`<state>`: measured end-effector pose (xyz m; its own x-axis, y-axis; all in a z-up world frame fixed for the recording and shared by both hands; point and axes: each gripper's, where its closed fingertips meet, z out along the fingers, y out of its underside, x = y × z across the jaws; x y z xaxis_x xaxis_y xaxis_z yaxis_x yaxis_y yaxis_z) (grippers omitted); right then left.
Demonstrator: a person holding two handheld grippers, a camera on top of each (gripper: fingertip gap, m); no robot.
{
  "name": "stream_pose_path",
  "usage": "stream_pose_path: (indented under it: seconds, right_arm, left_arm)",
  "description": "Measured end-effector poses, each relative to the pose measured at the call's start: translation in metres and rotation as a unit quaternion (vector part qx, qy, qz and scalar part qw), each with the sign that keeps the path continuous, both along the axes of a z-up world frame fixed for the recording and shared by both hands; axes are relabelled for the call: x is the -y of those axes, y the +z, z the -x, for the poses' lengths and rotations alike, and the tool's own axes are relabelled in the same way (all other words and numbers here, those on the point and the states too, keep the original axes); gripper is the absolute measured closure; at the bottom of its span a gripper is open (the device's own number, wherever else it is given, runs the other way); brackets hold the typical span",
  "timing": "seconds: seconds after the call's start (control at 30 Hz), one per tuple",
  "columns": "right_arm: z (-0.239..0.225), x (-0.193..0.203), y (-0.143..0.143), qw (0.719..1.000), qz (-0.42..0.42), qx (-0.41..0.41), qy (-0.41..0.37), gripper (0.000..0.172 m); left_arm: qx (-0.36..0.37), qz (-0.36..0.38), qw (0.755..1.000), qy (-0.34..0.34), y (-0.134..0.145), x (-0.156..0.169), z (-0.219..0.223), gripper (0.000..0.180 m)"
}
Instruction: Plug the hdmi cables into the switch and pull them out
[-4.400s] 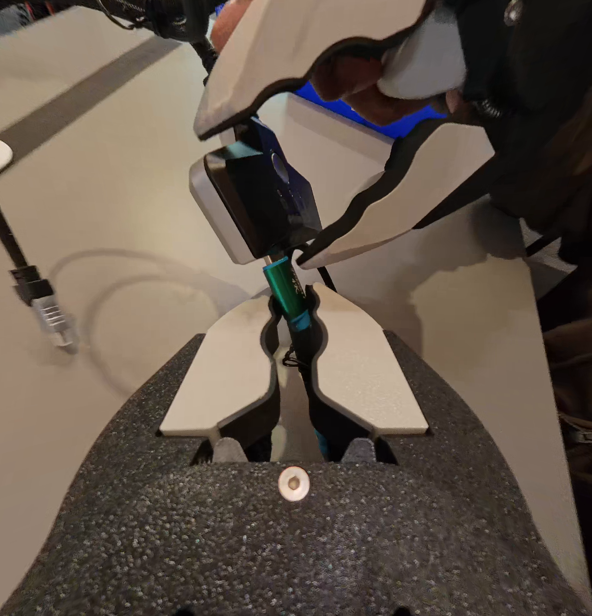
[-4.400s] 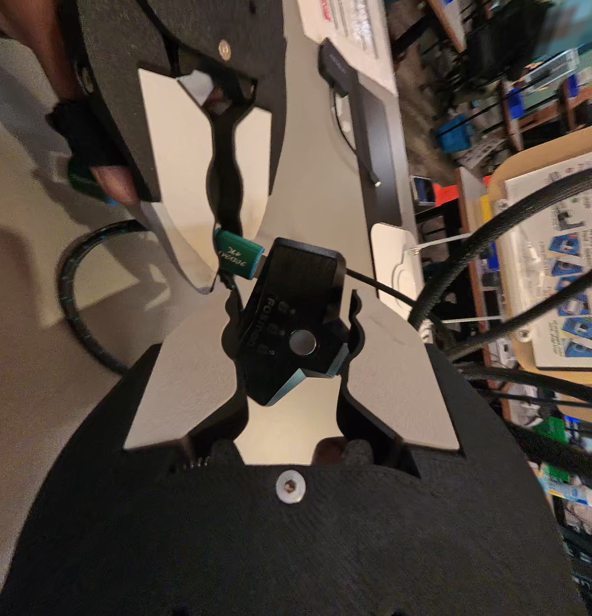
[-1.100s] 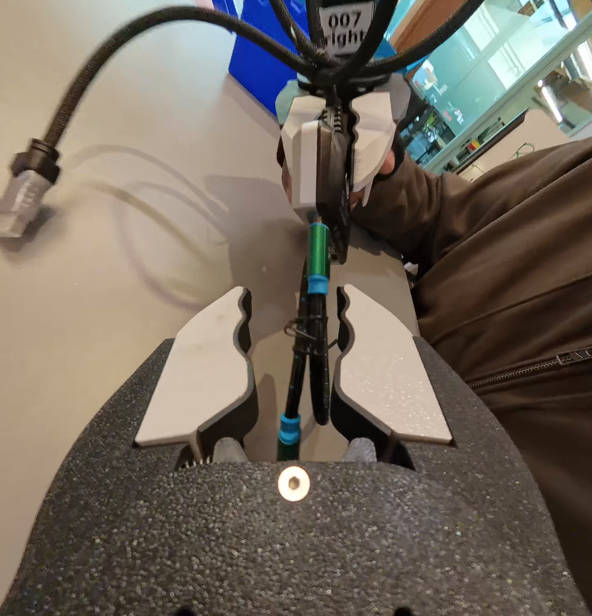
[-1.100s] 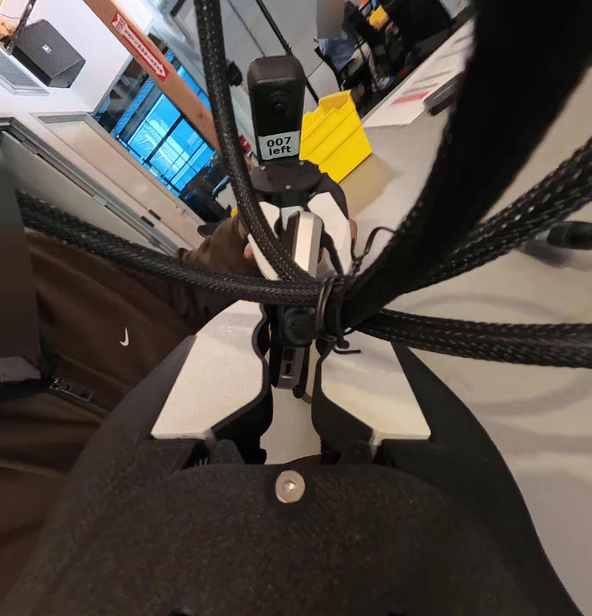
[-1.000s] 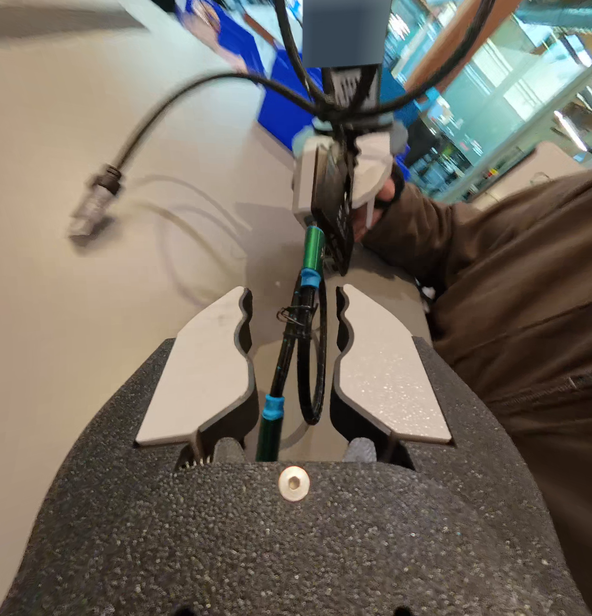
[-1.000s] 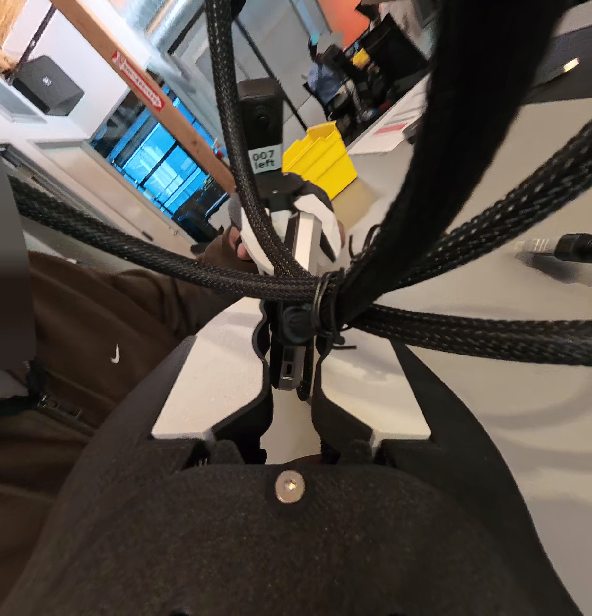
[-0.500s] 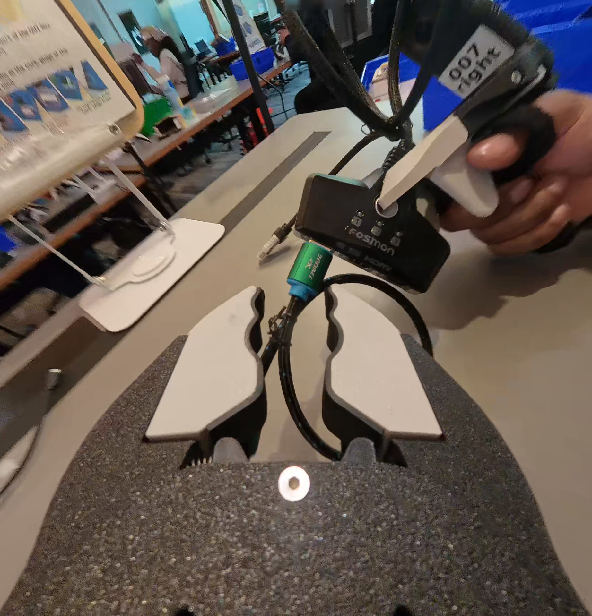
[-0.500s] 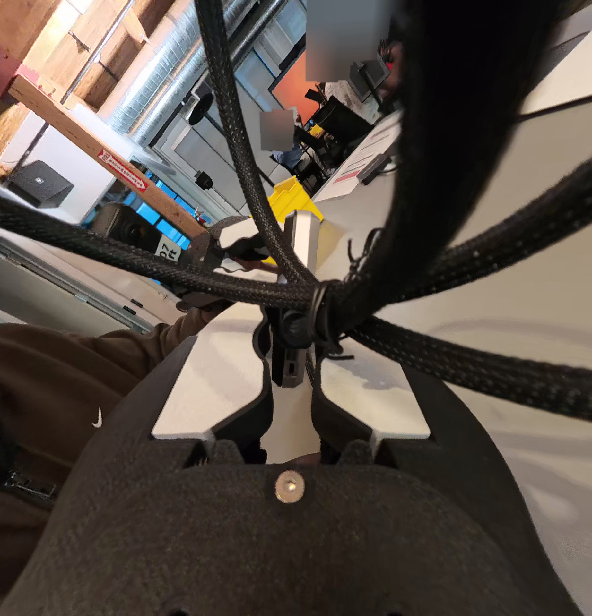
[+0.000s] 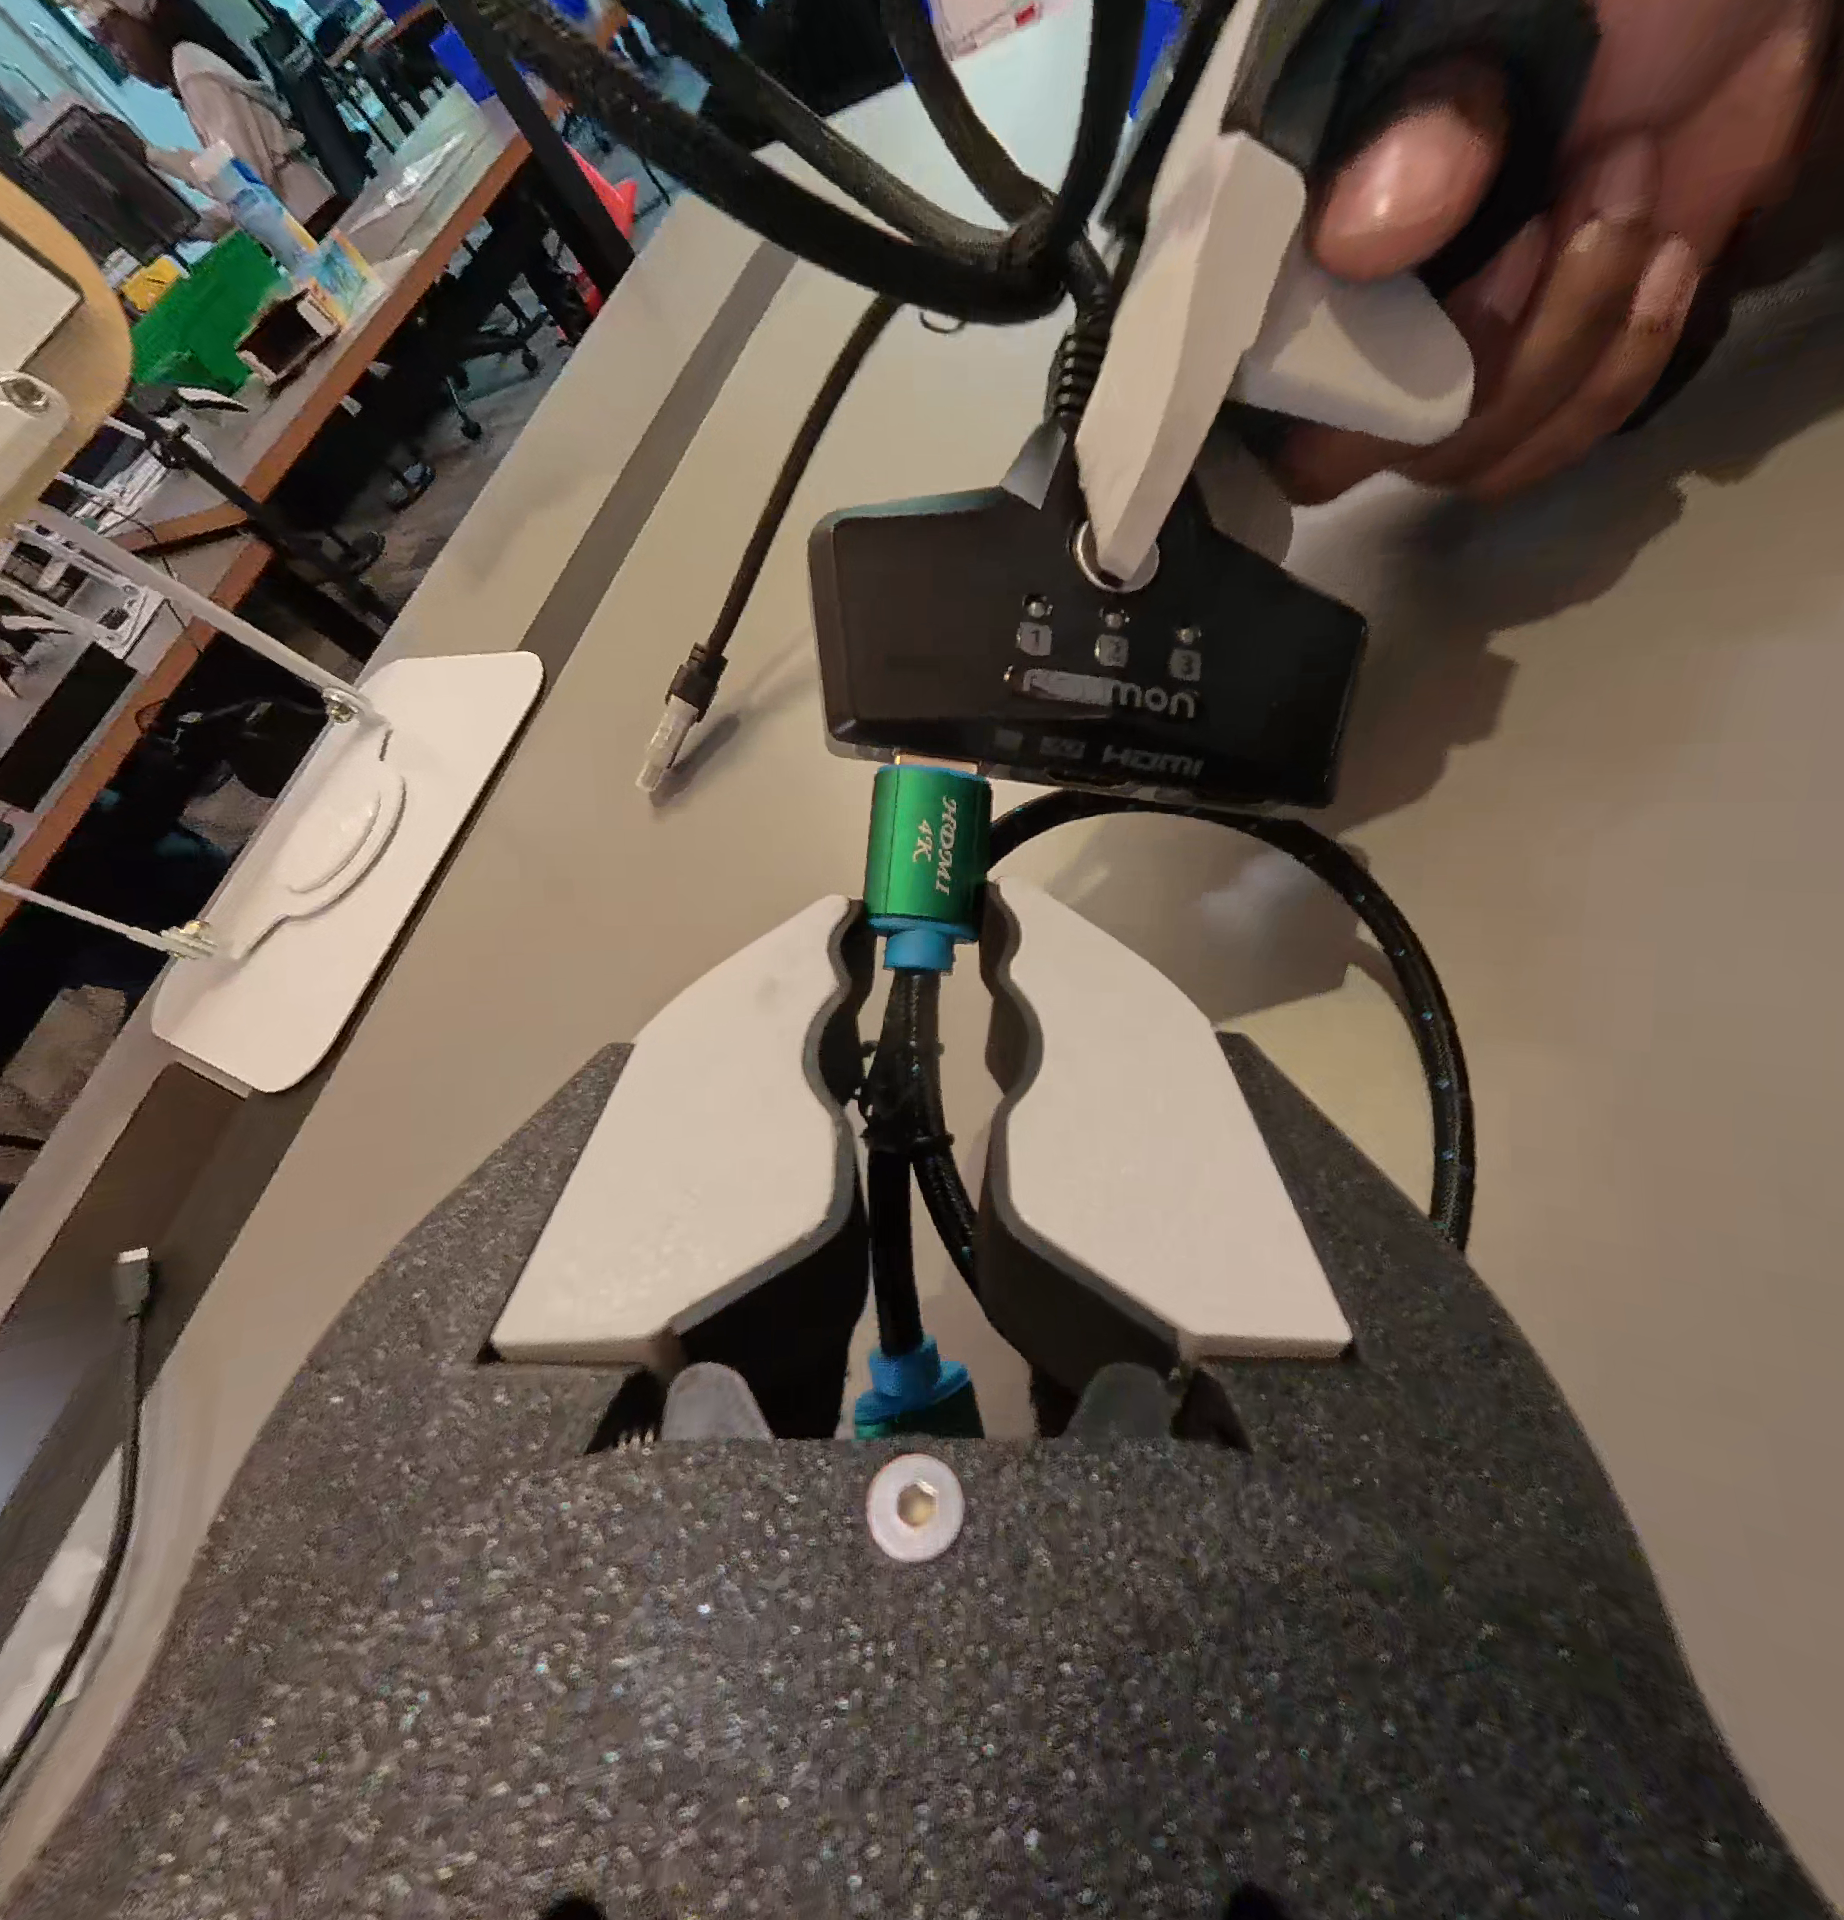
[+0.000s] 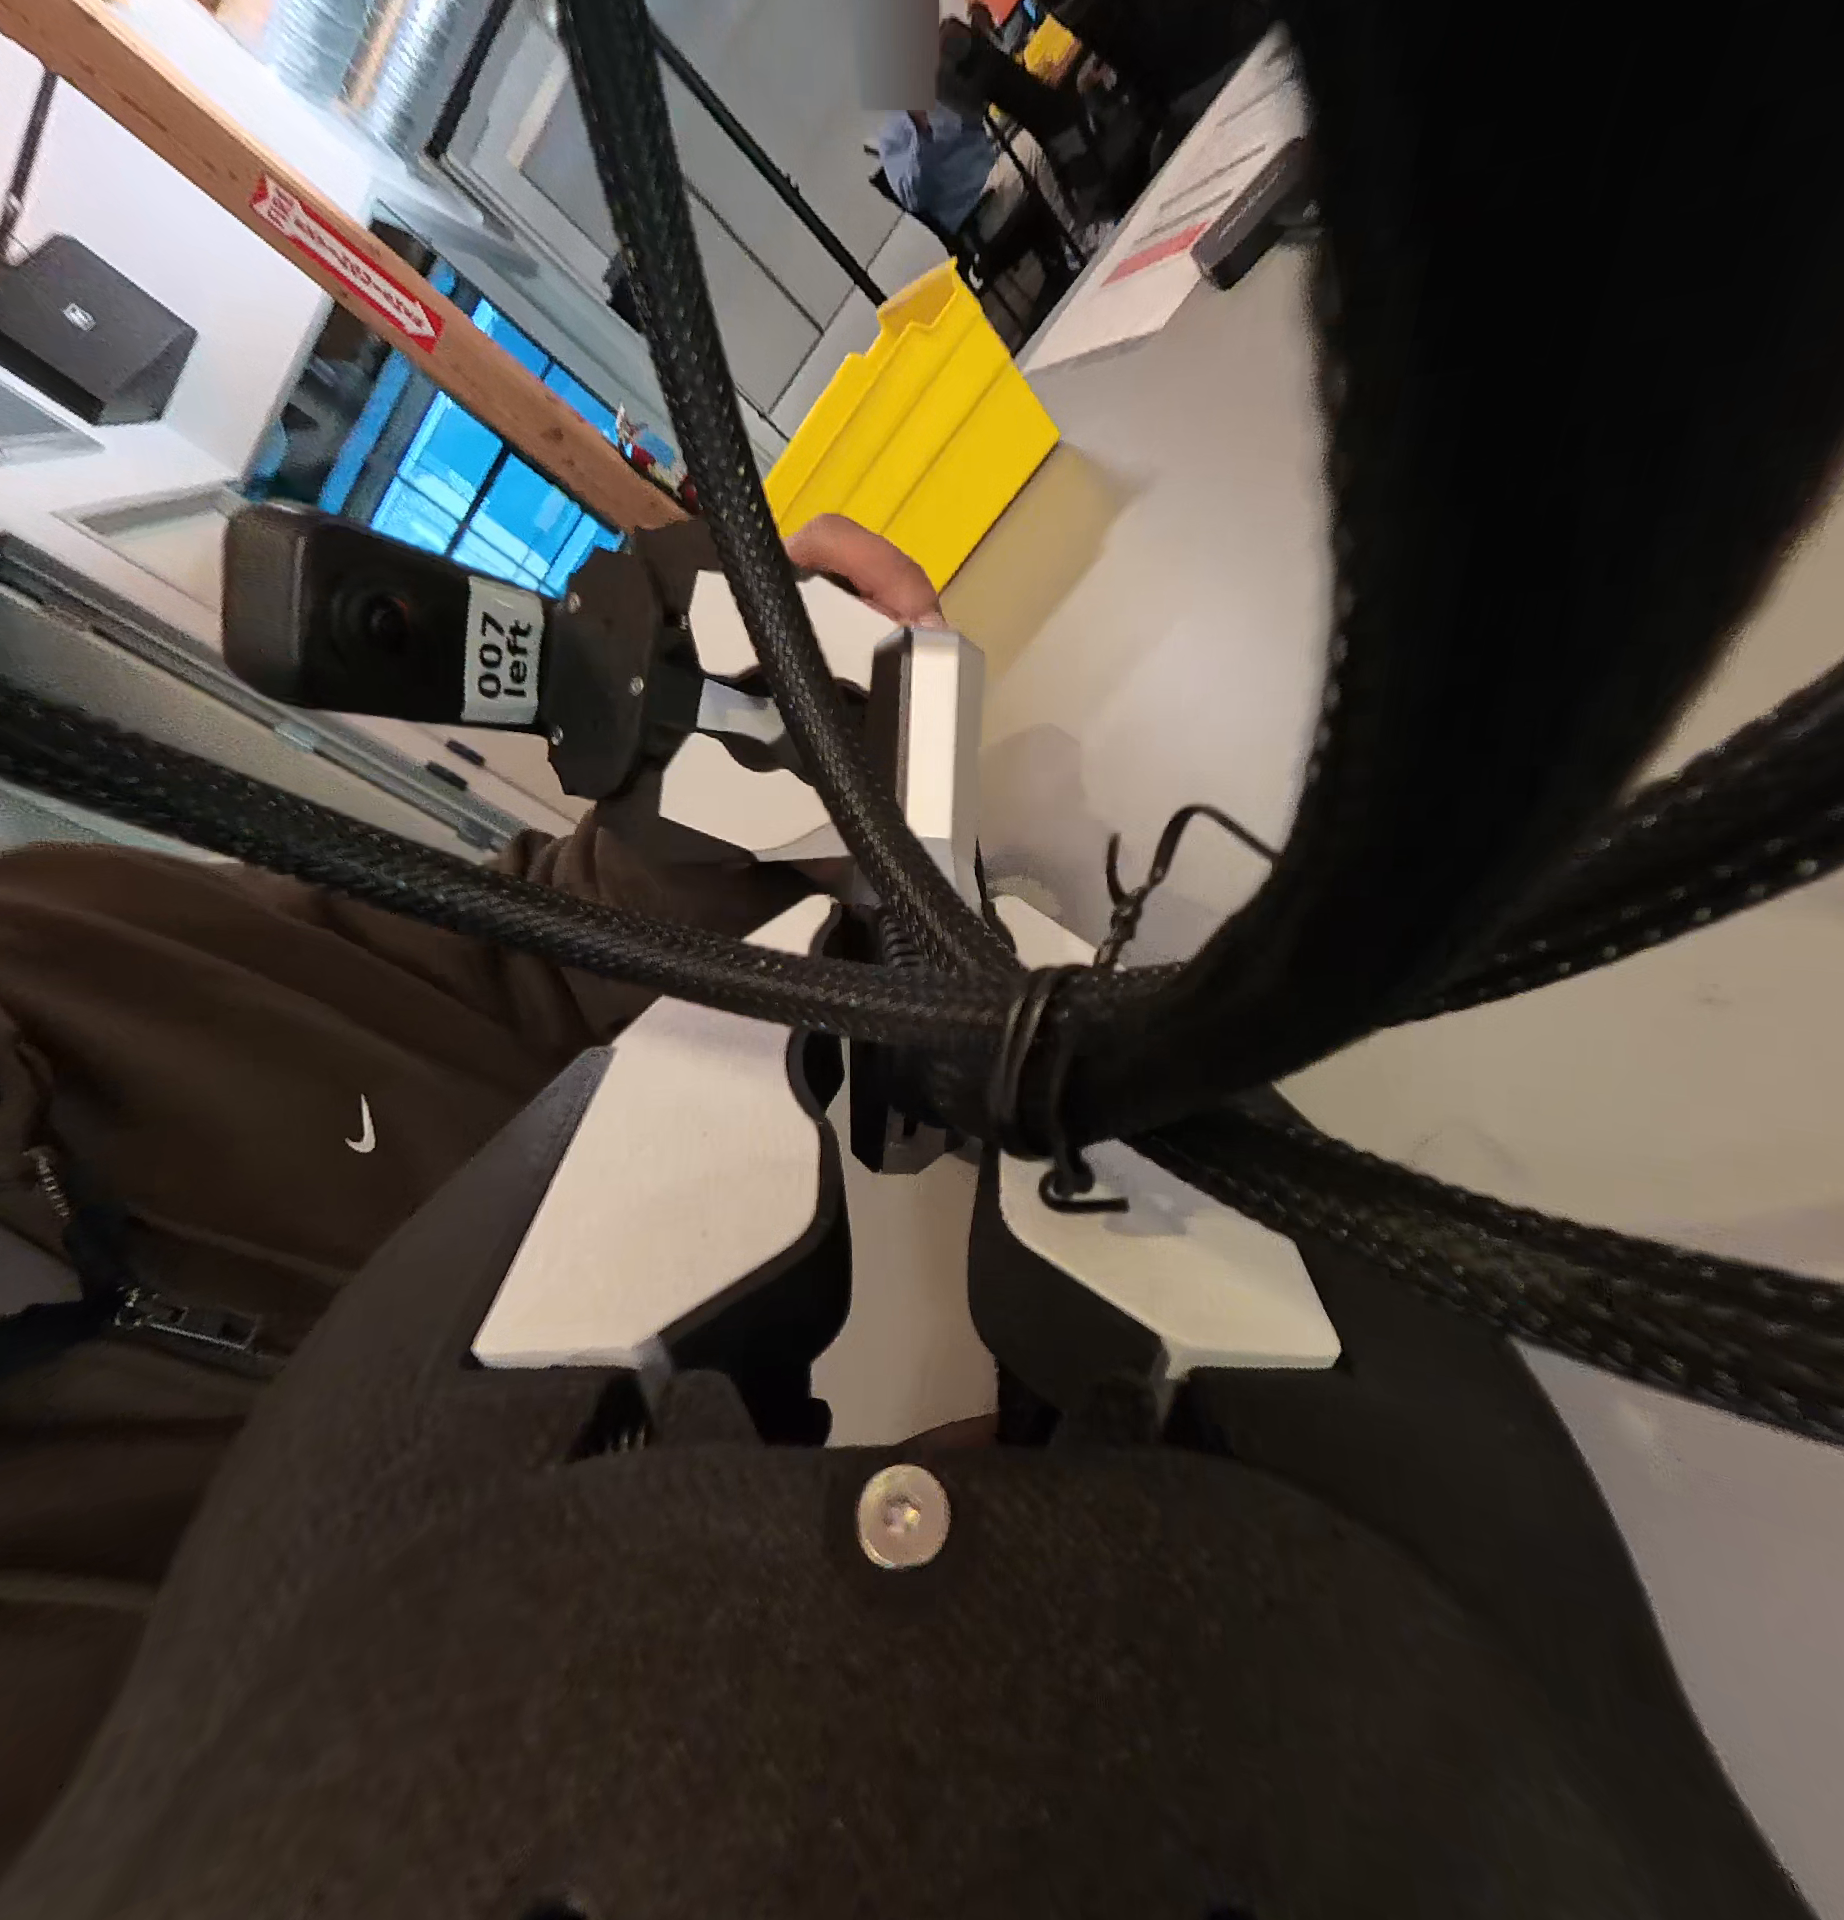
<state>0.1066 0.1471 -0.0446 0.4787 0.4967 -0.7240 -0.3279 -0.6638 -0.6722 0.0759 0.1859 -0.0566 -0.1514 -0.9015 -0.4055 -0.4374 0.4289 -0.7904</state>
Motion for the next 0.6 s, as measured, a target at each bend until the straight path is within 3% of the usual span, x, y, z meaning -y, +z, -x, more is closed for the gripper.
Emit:
stream_pose_path:
  seconds: [0.47,0.6]
  right_arm:
    - [0.014,0.020,-0.009,0.996,0.038,0.034,0.067,0.150]
    - [0.013,0.015,0.000,0.998,0.015,0.003,0.063,0.149]
  left_arm:
    - [-0.057,-0.087,0.994,-0.046,-0.009,0.011,0.006,0.160]
    - [-0.030,-0.053,0.997,-0.043,0.002,0.010,0.006,0.160]
